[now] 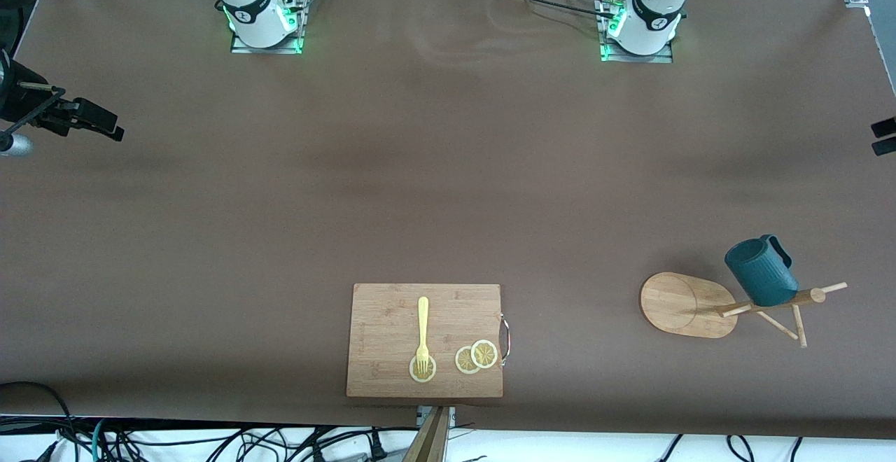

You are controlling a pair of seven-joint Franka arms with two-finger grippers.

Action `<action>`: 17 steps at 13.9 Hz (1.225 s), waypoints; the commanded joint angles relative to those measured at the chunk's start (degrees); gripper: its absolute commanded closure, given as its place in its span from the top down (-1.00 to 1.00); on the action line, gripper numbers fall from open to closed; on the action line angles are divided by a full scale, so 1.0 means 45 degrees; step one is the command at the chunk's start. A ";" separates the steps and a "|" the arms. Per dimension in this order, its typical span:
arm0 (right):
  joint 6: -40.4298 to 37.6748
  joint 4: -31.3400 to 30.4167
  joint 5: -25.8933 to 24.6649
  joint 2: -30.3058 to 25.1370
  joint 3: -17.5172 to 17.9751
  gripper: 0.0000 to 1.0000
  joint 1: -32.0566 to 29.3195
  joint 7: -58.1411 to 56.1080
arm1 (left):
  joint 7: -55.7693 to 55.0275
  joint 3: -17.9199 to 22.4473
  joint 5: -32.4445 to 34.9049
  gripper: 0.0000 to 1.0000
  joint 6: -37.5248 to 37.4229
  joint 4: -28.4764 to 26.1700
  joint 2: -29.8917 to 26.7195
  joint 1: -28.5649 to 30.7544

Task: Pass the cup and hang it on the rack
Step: 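Open the left gripper and withdraw it from the mug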

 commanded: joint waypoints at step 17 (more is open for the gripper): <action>-0.0050 0.0081 0.0114 0.0001 -0.0003 1.00 -0.0049 0.0022 | -0.7793 0.6290 0.7213 1.00 0.0905 -0.0283 -0.2535 -1.2910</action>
